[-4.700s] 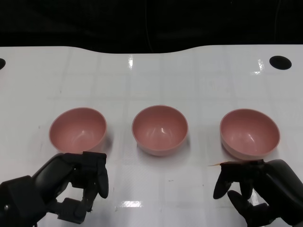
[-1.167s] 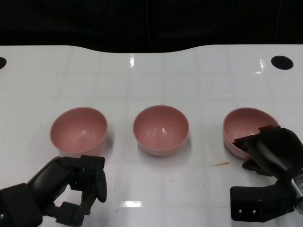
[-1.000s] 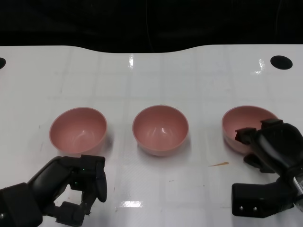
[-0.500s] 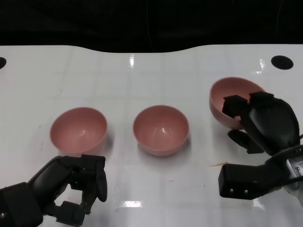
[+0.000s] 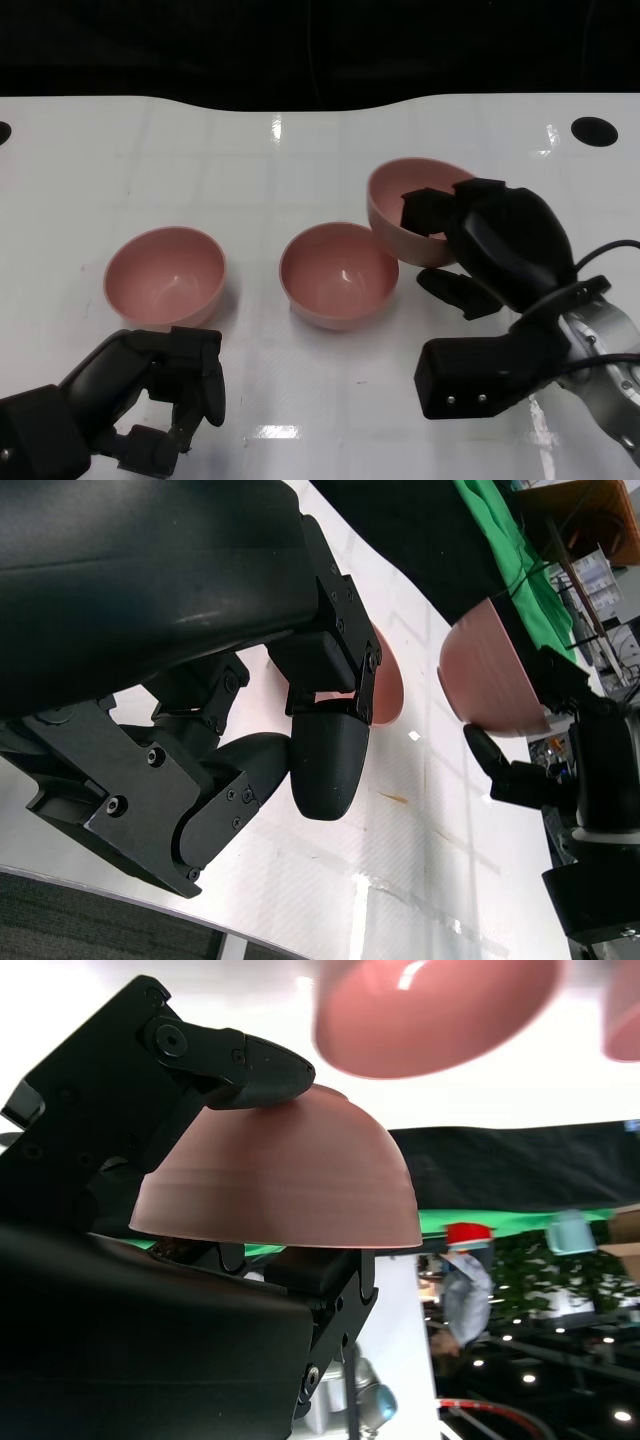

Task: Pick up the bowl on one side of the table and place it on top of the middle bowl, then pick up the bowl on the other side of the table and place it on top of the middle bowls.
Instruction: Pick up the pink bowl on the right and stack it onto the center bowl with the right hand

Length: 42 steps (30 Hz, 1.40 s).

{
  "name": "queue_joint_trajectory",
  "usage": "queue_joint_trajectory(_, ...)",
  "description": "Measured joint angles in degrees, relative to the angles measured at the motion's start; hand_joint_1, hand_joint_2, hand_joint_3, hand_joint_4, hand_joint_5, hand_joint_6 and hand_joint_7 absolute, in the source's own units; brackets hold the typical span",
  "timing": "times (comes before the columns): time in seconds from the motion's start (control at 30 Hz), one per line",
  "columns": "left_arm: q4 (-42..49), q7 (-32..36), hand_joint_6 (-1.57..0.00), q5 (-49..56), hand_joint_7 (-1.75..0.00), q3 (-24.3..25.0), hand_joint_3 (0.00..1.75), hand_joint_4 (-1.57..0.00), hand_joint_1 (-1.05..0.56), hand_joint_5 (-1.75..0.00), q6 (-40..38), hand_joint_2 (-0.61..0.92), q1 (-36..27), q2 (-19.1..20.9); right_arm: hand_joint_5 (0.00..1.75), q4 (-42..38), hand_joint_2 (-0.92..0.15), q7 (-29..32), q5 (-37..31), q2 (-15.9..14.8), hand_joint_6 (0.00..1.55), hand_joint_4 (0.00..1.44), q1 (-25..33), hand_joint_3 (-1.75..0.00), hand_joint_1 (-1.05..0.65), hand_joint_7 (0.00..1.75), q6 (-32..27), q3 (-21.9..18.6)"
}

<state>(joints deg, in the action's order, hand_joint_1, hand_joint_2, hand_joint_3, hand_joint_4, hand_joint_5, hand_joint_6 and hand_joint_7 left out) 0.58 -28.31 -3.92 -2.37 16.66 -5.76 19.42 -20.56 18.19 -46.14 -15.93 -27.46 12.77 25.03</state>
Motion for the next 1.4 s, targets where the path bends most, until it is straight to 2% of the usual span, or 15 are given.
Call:
queue_joint_trajectory(0.07,0.3,0.0,-0.85,0.0,-1.48,0.0,1.35,-0.90,-0.17,-1.70,0.1,0.43,0.0,0.0,1.75,0.1,-0.37,-0.7,0.2,0.8,0.88,0.98,-0.7,-1.15,-0.22,1.47,0.6,0.2)
queue_joint_trajectory(0.1,0.4,0.0,-0.85,0.1,-1.48,0.0,1.35,-0.90,-0.17,-1.70,0.1,0.43,0.0,0.0,1.75,0.1,-0.32,-0.9,0.4,1.3,0.81,0.98,-1.2,-1.20,-0.22,1.63,0.9,0.4)
queue_joint_trajectory(0.2,0.4,0.0,-0.84,0.2,-1.49,-0.2,1.36,-0.90,-0.16,-1.70,0.3,0.43,0.0,0.0,1.75,0.1,-0.26,-1.2,0.3,2.7,0.78,0.98,-2.2,-1.25,-0.20,1.73,1.2,1.2)
queue_joint_trajectory(0.37,0.4,0.0,-0.84,1.2,-1.51,-0.4,1.40,-0.90,-0.16,-1.72,1.1,0.40,0.0,-0.1,1.75,-1.3,-0.28,-1.7,-0.7,4.4,0.79,0.99,-3.3,-1.31,-0.21,1.75,0.9,2.7)
queue_joint_trajectory(0.67,-1.0,0.2,-0.85,1.4,-1.51,-0.7,1.42,-0.90,-0.14,-1.73,0.1,0.38,0.0,-0.9,1.75,-9.3,-0.28,-0.9,-1.5,7.3,0.78,0.99,-7.4,-1.31,-0.20,1.74,3.1,5.0)
queue_joint_trajectory(0.73,-1.3,0.2,-0.85,1.4,-1.51,-0.8,1.44,-0.91,-0.14,-1.72,-0.2,0.37,0.0,-0.9,1.75,-11.3,-0.31,-0.5,-1.5,7.6,0.82,0.99,-8.3,-1.27,-0.21,1.61,3.9,5.1)
queue_joint_trajectory(0.83,-2.4,0.3,-0.86,1.6,-1.51,-1.0,1.46,-0.91,-0.14,-1.73,-1.5,0.35,-0.1,-1.2,1.75,-13.9,-0.35,-0.4,-1.7,8.4,0.84,0.97,-9.1,-1.23,-0.24,1.52,4.1,5.8)
queue_joint_trajectory(1.0,-3.9,0.5,-0.85,1.9,-1.53,-1.2,1.47,-0.90,-0.11,-1.74,-2.8,0.35,-0.2,-1.3,1.75,-16.7,-0.37,-0.3,-1.8,9.3,0.75,0.95,-9.6,-1.17,-0.19,1.72,3.8,6.9)
queue_joint_trajectory(1.1,-4.0,0.6,-0.84,2.5,-1.54,-1.5,1.47,-0.90,-0.11,-1.74,-2.8,0.35,-0.2,-1.3,1.75,-18.4,-0.39,-0.2,-1.8,9.4,0.72,0.93,-10.2,-1.14,-0.19,1.74,3.6,7.2)
queue_joint_trajectory(1.2,-4.4,0.9,-0.84,3.2,-1.54,-1.6,1.47,-0.91,-0.10,-1.74,-2.8,0.35,-0.3,-1.3,1.75,-19.8,-0.46,-0.2,-2.1,9.5,0.73,0.91,-10.7,-1.05,-0.20,1.67,3.4,7.8)
queue_joint_trajectory(1.33,-5.2,1.0,-0.84,3.3,-1.54,-1.7,1.47,-0.91,-0.10,-1.73,-2.9,0.35,-0.3,-1.3,1.75,-22.0,-0.46,0.2,-2.3,9.6,0.76,0.91,-11.2,-1.03,-0.19,1.62,3.5,8.9)
queue_joint_trajectory(1.4,-5.6,1.0,-0.84,3.4,-1.54,-1.7,1.47,-0.91,-0.10,-1.74,-2.9,0.35,-0.4,-1.3,1.75,-23.0,-0.45,1.0,-2.3,9.9,0.81,0.91,-11.3,-1.03,-0.19,1.44,4.0,9.0)
